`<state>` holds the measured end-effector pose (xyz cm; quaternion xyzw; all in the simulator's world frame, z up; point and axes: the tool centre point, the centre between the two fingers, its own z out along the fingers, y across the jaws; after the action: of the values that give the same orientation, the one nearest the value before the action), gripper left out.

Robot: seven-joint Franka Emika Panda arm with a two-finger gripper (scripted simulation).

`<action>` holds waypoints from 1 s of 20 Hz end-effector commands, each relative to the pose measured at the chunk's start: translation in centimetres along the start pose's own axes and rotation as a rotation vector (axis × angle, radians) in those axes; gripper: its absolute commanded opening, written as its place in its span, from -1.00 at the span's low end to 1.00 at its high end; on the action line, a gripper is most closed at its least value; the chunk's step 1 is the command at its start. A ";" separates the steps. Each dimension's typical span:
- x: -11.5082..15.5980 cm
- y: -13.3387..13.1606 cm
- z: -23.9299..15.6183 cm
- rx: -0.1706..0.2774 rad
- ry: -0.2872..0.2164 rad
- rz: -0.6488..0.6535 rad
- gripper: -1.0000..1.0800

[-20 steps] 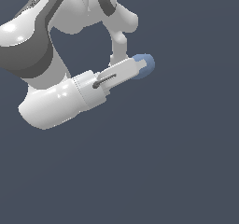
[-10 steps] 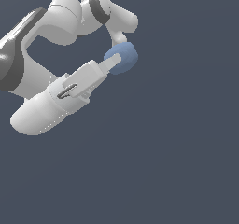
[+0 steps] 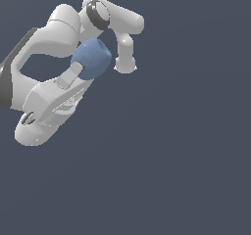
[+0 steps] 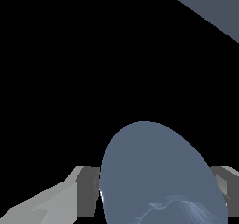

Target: Pick up the object and move it to a goal position.

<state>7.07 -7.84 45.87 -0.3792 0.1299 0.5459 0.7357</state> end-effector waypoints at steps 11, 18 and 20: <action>-4.3 -3.9 -8.6 0.398 -0.245 0.088 -1.00; -5.1 -4.4 -12.0 0.536 -0.324 0.117 -1.00; -5.2 -4.4 -12.5 0.558 -0.336 0.121 -1.00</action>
<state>11.78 -20.41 42.54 -0.0705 0.1724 0.5864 0.7883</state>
